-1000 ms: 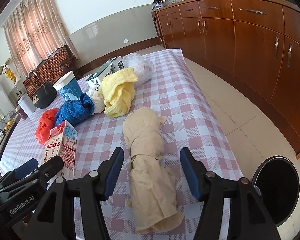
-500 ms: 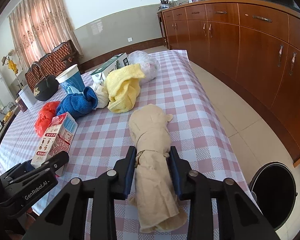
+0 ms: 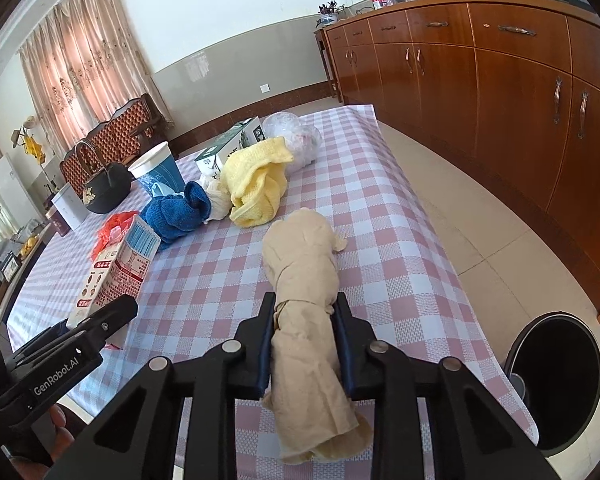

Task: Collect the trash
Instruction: 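Grasp the white-and-red milk carton with the left tool while the right tool holds the cloth, then carry the carton and cloth over the black bin and open both tools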

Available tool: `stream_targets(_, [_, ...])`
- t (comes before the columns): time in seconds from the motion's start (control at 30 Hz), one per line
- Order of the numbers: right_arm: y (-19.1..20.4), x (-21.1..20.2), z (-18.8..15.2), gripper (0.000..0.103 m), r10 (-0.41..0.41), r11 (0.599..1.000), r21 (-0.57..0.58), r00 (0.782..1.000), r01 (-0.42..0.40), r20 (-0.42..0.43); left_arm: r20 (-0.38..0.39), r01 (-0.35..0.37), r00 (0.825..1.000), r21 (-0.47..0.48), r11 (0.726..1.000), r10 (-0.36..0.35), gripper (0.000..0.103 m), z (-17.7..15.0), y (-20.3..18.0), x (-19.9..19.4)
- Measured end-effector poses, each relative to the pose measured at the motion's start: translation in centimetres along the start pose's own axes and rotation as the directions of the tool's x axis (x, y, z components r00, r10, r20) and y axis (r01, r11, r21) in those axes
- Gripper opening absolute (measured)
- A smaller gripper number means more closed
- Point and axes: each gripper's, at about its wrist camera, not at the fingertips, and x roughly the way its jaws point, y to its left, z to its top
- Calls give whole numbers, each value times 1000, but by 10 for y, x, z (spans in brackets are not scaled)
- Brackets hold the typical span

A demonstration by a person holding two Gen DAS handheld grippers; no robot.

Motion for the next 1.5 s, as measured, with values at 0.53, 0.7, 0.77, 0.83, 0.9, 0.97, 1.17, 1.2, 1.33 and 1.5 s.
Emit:
stream_targets(0.53, [-68, -79, -22, 29, -96, 984, 159, 993, 83, 76, -73, 255, 966, 105, 961, -248, 53, -18, -90, -18])
stream_targets(0.7, [-114, -109, -38, 29, -191, 957, 238, 978, 168, 79, -122, 349, 935, 156, 924, -332, 53, -28, -139, -15])
stream_targets(0.77, [-133, -119, -44, 29, -220, 940, 282, 973, 190, 76, -144, 384, 921, 170, 908, -362, 53, -33, -157, -14])
stream_targets(0.83, [-152, -129, -51, 29, -251, 923, 319, 965, 216, 71, -167, 416, 906, 183, 891, -388, 53, -38, -175, -13])
stream_targets(0.9, [-170, -139, -57, 29, -280, 905, 351, 958, 240, 65, -187, 443, 893, 200, 874, -410, 53, -42, -193, -12])
stream_targets(0.97, [-187, -148, -65, 29, -307, 887, 379, 950, 264, 57, -205, 466, 881, 218, 858, -426, 53, -49, -210, -12])
stream_targets(1.17, [-232, -168, -85, 29, -351, 837, 456, 936, 302, 23, -278, 513, 849, 238, 825, -449, 53, -67, -250, -1])
stream_targets(1.2, [-237, -170, -87, 29, -357, 830, 464, 934, 309, 16, -290, 518, 845, 241, 821, -449, 53, -70, -256, 1])
stream_targets(1.33, [-257, -171, -97, 29, -361, 801, 506, 932, 320, -18, -338, 526, 835, 257, 810, -435, 53, -82, -275, 13])
stream_targets(1.5, [-286, -159, -104, 29, -350, 768, 546, 933, 336, -82, -391, 525, 824, 259, 810, -409, 53, -95, -290, 32])
